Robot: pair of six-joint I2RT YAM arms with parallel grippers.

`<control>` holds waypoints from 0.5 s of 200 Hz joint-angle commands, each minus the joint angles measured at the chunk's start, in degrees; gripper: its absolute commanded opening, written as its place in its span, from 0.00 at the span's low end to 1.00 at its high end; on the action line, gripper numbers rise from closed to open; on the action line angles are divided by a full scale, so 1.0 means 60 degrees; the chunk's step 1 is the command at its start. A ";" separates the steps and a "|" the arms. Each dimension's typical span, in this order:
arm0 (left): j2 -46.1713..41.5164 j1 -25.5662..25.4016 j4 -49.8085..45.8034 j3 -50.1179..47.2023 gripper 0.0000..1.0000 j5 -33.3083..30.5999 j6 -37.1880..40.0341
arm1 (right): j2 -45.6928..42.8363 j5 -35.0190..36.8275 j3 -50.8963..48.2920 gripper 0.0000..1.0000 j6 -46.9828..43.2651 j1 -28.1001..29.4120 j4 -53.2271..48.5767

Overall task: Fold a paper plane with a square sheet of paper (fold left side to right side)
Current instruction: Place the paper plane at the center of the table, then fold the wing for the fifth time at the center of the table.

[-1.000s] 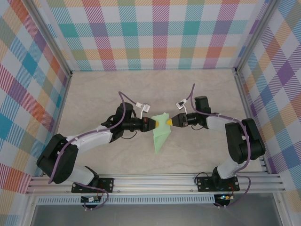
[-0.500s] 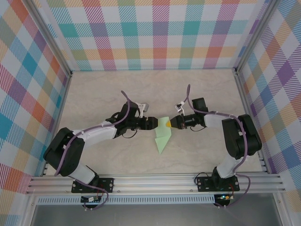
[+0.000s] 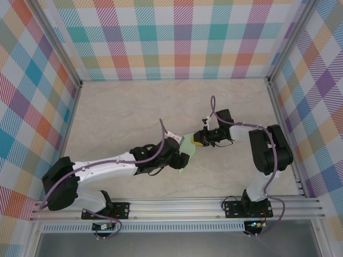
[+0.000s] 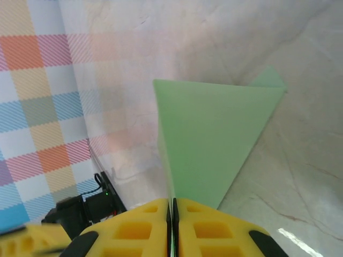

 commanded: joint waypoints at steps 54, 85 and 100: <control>0.3938 -0.1574 -0.3106 0.3465 0.75 -0.3488 -0.1055 | 0.0250 0.0344 0.0369 0.12 0.0373 0.0053 -0.0966; 0.4722 -0.1659 -0.3679 0.4032 0.76 -0.3680 -0.1251 | 0.0330 0.0273 0.0377 0.12 0.0325 0.0053 -0.0970; 0.4932 -0.1659 -0.3753 0.4126 0.75 -0.3684 -0.1364 | 0.0371 0.0191 0.0369 0.12 0.0341 0.0066 -0.0903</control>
